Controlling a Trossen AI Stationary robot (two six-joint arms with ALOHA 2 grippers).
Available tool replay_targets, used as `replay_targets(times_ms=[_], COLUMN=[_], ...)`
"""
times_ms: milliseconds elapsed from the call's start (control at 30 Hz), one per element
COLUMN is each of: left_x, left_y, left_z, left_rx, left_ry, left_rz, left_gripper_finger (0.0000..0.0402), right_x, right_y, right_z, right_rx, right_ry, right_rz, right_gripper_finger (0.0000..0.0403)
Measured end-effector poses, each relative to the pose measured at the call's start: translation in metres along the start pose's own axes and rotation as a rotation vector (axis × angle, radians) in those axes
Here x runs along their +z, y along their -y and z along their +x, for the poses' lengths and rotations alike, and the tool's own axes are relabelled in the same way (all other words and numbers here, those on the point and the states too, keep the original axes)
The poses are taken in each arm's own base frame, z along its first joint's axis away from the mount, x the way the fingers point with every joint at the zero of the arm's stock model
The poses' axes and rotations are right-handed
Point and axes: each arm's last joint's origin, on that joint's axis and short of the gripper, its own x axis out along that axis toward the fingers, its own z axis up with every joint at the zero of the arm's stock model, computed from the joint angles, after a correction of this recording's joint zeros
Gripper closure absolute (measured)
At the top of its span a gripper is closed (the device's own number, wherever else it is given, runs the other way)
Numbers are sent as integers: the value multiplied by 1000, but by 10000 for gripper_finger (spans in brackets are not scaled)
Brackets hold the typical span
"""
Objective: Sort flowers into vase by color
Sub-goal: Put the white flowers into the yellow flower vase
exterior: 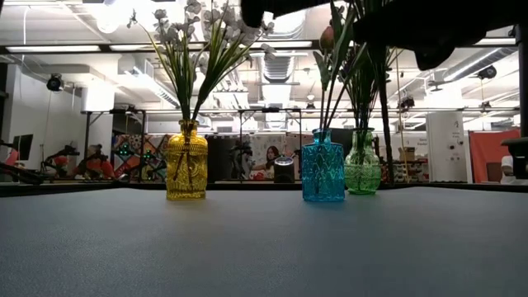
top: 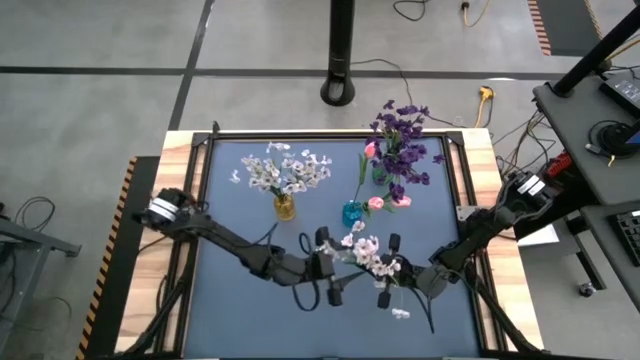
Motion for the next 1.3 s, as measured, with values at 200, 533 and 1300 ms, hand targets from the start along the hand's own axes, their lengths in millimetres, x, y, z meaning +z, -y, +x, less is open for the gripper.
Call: replay_targets(times_ms=[200, 533, 1300], left_x=[-10, -5, 69], left_y=[2, 8, -32], left_z=[18, 23, -47], left_rx=[-10, 5, 331], left_ry=[-1, -21, -203], left_rz=[8, 76, 118], left_gripper_finger=[151, 319, 399], right_x=[0, 1, 19], right_y=[0, -1, -2], right_z=[0, 0, -16], right_rx=[-3, 0, 51], right_ry=[4, 11, 42], right_rz=[2, 12, 45], right_gripper_finger=[385, 339, 150])
